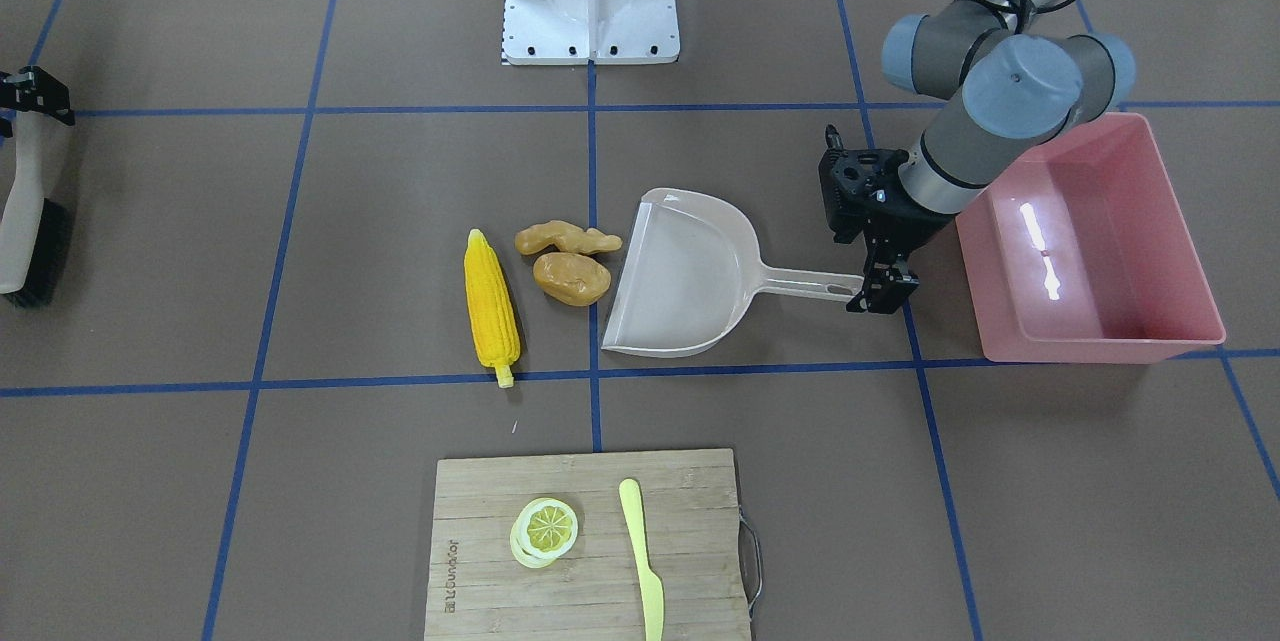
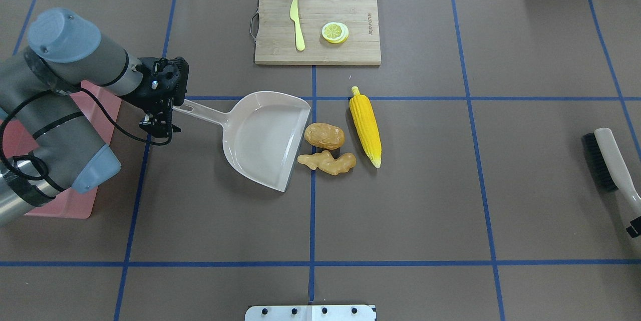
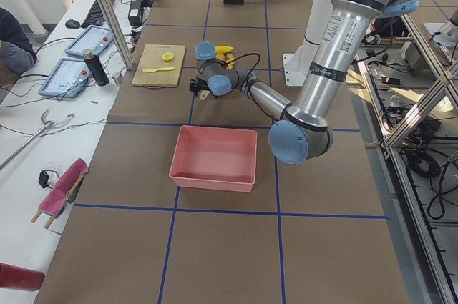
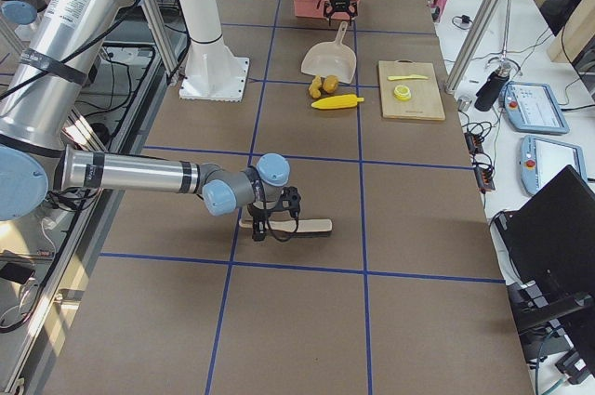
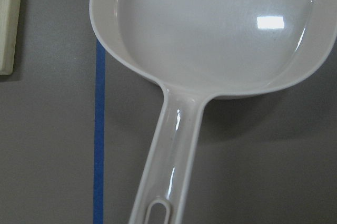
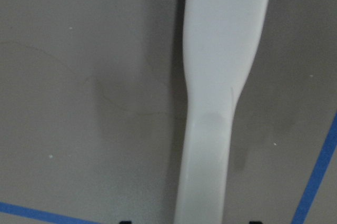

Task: Sweep and dump trash into bin
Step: 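Reach the left gripper to the white dustpan handle and grasp it, then grasp the white brush handle with the right gripper and lift it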

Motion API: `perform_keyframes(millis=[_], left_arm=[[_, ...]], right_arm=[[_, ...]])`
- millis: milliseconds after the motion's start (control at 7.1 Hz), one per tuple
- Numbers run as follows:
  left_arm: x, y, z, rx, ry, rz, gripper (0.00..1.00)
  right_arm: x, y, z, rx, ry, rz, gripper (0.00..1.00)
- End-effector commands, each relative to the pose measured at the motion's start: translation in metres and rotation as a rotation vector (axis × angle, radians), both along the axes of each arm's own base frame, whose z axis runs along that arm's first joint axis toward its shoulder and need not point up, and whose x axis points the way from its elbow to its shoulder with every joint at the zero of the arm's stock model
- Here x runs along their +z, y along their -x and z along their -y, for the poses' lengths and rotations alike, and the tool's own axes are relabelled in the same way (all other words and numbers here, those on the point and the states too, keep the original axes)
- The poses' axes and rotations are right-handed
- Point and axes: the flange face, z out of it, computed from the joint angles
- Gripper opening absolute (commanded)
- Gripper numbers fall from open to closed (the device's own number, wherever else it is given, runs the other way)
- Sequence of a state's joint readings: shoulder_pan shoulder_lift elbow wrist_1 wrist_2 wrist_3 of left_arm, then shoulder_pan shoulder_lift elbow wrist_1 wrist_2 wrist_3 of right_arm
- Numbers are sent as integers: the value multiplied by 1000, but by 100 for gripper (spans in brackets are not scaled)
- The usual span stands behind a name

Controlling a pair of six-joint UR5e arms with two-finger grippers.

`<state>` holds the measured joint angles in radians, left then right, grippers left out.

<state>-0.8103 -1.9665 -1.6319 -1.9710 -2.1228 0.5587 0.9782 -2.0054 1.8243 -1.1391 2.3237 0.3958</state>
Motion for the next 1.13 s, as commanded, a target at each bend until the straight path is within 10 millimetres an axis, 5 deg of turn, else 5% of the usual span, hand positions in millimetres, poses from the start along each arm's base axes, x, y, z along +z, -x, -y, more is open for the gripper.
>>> perform_keyframes(millis=[0, 141, 563, 845, 986], left_arm=[[-4, -8, 13, -9, -7, 9, 97], [-3, -9, 13, -7, -5, 9, 97], [-5, -11, 12, -7, 11, 2, 96], [-5, -11, 12, -11, 16, 4, 97], [-5, -11, 12, -9, 13, 4, 98]], right_arm=[[7, 2, 2, 0, 9, -6, 13], [7, 2, 2, -3, 6, -5, 0], [-24, 4, 16, 15, -35, 28, 0], [-104, 5, 59, 74, -17, 10, 0], [-129, 12, 81, 84, -31, 2, 0]])
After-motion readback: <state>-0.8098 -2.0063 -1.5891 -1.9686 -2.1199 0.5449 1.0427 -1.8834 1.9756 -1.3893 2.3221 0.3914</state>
